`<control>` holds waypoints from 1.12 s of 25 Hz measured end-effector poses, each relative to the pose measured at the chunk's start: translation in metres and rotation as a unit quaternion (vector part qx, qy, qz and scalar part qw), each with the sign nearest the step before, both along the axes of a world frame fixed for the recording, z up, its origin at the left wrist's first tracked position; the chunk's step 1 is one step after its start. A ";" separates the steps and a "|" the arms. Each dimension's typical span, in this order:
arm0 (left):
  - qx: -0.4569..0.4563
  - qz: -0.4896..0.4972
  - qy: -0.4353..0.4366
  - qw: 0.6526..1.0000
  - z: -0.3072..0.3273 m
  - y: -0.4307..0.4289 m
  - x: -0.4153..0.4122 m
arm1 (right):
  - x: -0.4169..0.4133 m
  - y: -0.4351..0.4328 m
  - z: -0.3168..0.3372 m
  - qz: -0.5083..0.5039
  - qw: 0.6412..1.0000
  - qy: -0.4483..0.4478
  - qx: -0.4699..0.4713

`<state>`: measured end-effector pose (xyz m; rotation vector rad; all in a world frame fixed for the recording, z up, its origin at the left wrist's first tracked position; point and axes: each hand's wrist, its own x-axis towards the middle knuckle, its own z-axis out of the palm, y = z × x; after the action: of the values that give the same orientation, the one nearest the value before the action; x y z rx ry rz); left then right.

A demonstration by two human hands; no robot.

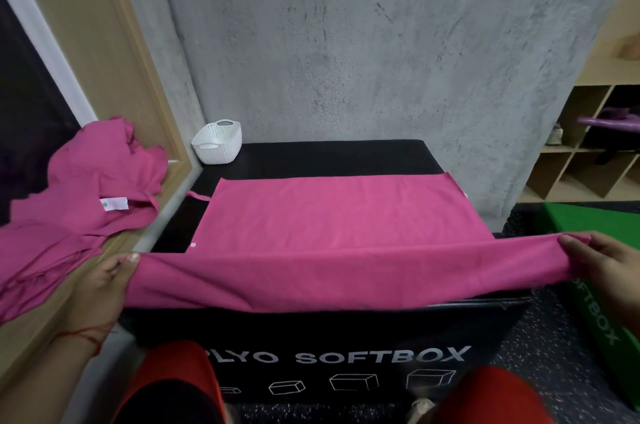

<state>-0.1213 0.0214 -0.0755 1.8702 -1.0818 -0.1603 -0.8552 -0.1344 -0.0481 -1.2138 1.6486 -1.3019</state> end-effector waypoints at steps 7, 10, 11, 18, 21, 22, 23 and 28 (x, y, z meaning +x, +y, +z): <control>-0.016 0.028 0.018 0.999 0.013 -0.065 0.024 | 0.039 -0.077 0.010 -0.074 0.995 0.042 -0.058; -0.042 0.032 0.041 0.998 0.027 -0.110 0.031 | 0.052 -0.129 0.017 -0.057 0.996 0.009 -0.066; -0.052 0.032 0.050 0.997 0.029 -0.127 0.032 | 0.064 -0.141 0.026 -0.068 0.995 0.005 -0.068; -0.006 0.065 0.040 0.997 0.005 -0.277 0.074 | 0.087 -0.284 0.015 -0.081 0.992 0.098 -0.021; 0.100 0.062 -0.017 0.993 -0.035 -0.346 0.090 | 0.111 -0.330 -0.014 -0.066 0.973 0.220 0.027; 0.125 0.054 -0.025 0.990 -0.055 -0.364 0.093 | 0.118 -0.342 -0.031 -0.052 0.963 0.260 0.040; 0.154 0.050 -0.024 0.986 -0.065 -0.373 0.085 | 0.123 -0.351 -0.048 -0.049 0.955 0.286 0.054; 0.176 0.097 -0.113 0.973 -0.108 -0.386 0.077 | 0.134 -0.369 -0.115 -0.121 0.937 0.319 0.077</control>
<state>-0.0440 -0.3649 -0.1831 2.3477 -1.0642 -0.0261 -0.7211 -0.5038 -0.1634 -1.4654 2.3741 -0.9294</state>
